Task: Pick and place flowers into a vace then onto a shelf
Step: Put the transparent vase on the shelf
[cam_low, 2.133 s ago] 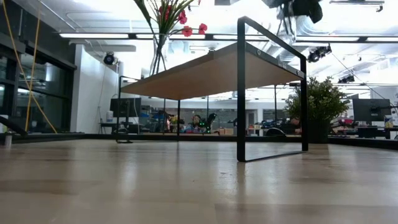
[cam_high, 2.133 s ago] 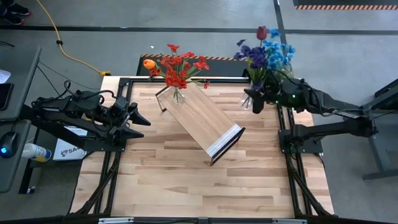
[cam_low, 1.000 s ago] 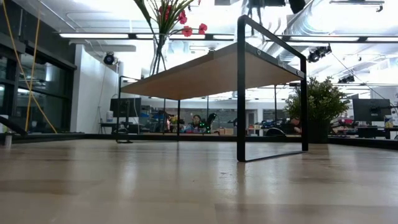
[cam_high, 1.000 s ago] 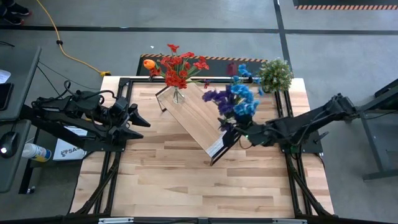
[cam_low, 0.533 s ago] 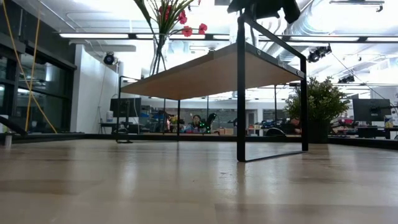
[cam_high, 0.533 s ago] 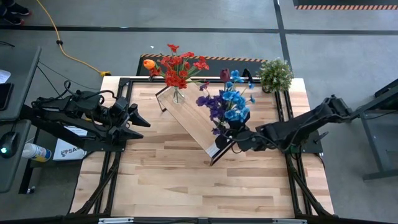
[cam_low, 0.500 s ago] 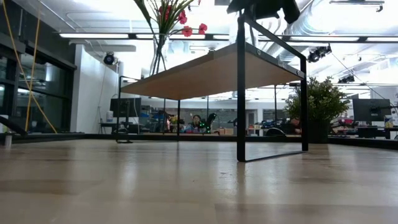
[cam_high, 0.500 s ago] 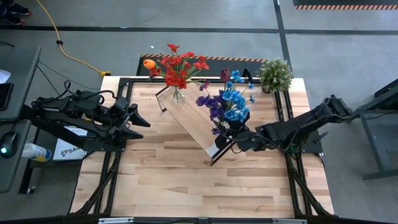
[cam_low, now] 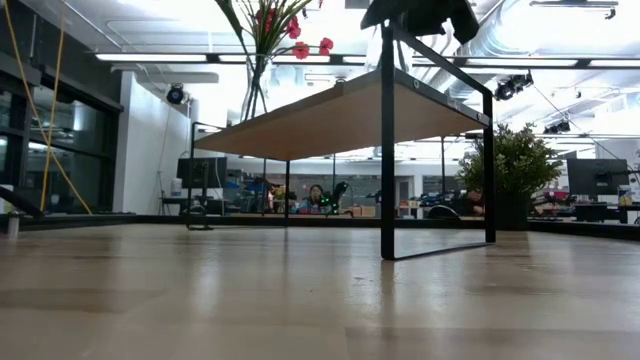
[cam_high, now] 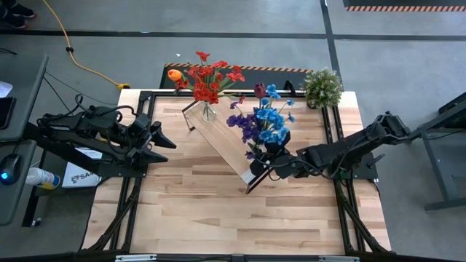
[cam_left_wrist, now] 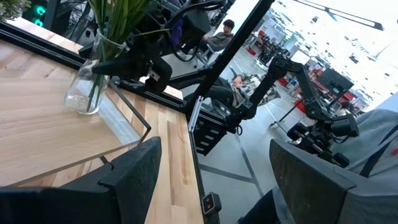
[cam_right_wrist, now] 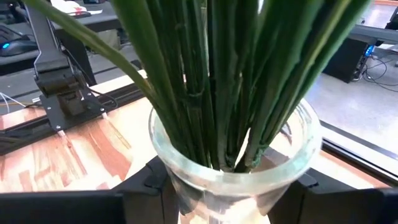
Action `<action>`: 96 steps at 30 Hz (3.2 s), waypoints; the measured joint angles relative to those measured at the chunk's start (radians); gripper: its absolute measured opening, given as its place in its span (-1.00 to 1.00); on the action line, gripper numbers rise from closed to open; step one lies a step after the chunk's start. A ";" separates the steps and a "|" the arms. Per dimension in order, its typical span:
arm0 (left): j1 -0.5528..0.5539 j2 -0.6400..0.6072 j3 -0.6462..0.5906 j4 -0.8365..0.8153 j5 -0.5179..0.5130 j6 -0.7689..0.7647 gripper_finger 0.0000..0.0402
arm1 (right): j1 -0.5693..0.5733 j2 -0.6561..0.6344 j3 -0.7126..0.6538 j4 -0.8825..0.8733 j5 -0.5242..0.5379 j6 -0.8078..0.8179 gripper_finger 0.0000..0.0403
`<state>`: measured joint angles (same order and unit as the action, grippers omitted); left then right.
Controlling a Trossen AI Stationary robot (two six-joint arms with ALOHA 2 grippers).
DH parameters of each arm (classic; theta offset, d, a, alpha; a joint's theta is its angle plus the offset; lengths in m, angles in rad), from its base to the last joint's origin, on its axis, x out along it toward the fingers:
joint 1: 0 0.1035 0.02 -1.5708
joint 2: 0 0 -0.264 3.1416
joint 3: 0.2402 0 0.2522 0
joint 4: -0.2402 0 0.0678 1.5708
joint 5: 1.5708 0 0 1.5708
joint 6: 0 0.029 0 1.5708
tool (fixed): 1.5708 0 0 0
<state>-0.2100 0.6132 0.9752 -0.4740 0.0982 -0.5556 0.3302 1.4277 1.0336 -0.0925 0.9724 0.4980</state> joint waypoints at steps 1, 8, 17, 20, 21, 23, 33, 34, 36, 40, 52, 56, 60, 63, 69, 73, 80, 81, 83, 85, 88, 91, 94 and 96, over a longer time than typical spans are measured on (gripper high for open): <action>0.000 0.000 0.000 0.000 0.000 0.000 0.66 | 0.000 0.000 -0.001 0.000 -0.002 0.000 -0.22; 0.000 0.000 0.000 0.000 0.000 0.000 0.66 | -0.003 0.000 -0.002 -0.007 0.003 0.022 -0.17; 0.000 0.000 0.000 0.000 0.000 0.000 0.66 | -0.002 0.000 -0.002 -0.004 -0.006 0.029 -0.17; 0.000 0.000 0.000 0.000 -0.001 0.000 0.66 | -0.002 0.000 -0.002 0.002 -0.010 0.029 -0.13; 0.000 0.000 0.000 0.000 -0.001 0.000 0.66 | -0.002 0.000 -0.002 0.000 -0.012 0.030 -0.14; 0.000 0.000 0.000 0.000 -0.001 0.000 0.66 | -0.002 0.000 -0.002 0.004 -0.020 0.030 -0.18; 0.000 0.000 0.000 0.000 -0.001 0.001 0.66 | -0.002 0.060 -0.002 0.093 -0.045 0.026 -0.02; 0.000 0.000 0.000 0.000 -0.001 0.001 0.66 | -0.002 0.067 -0.002 0.100 -0.055 0.027 0.01; 0.000 0.000 0.000 0.000 -0.001 0.001 0.66 | -0.002 0.078 -0.002 0.102 -0.066 0.026 0.03; 0.000 0.000 0.000 0.000 0.007 0.001 0.66 | -0.002 0.079 -0.002 0.100 -0.065 0.024 0.04; 0.000 0.000 0.000 -0.001 0.024 0.002 0.66 | -0.002 0.079 -0.002 0.098 -0.135 -0.027 0.02; 0.000 0.000 0.000 -0.001 0.025 0.003 0.66 | -0.002 0.079 -0.002 0.097 -0.141 -0.027 0.02; 0.000 0.000 0.000 -0.001 0.026 0.004 0.66 | -0.002 0.079 -0.002 0.097 -0.141 -0.028 0.03; 0.000 0.000 0.000 -0.001 0.026 0.004 0.66 | -0.002 0.079 -0.002 0.092 -0.140 -0.034 0.04; 0.000 0.000 0.000 -0.002 0.026 0.006 0.66 | -0.002 0.079 -0.002 0.067 -0.138 -0.035 0.15; 0.000 0.000 0.000 -0.002 0.026 0.008 0.66 | -0.002 0.079 -0.002 0.067 -0.137 -0.059 0.25; 0.000 0.000 0.000 -0.002 0.026 0.008 0.66 | -0.002 0.063 -0.002 0.064 -0.139 -0.080 0.34; 0.000 0.000 0.000 -0.002 0.026 0.008 0.66 | -0.002 0.057 -0.002 0.060 -0.140 -0.083 0.35; 0.000 0.000 0.000 -0.002 0.026 0.008 0.66 | -0.002 0.044 -0.002 0.044 -0.137 -0.091 0.35; 0.000 0.000 0.000 -0.002 0.026 0.008 0.66 | -0.002 0.033 -0.001 0.016 -0.138 -0.095 0.35; 0.000 0.000 0.000 -0.002 0.026 0.008 0.66 | -0.002 0.021 -0.001 -0.019 -0.139 -0.079 0.36; 0.000 0.000 0.000 -0.002 0.026 0.008 0.66 | -0.002 0.021 -0.001 -0.031 -0.146 -0.075 0.36; 0.000 0.000 0.000 -0.002 0.026 0.008 0.66 | -0.002 0.021 -0.001 -0.030 -0.158 -0.073 0.36; 0.000 0.000 0.000 -0.001 0.026 0.008 0.66 | -0.002 0.021 -0.001 -0.031 -0.161 -0.073 0.37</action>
<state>-0.2100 0.6132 0.9752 -0.4751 0.1242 -0.5472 0.3283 1.4490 1.0328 -0.1238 0.8112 0.4253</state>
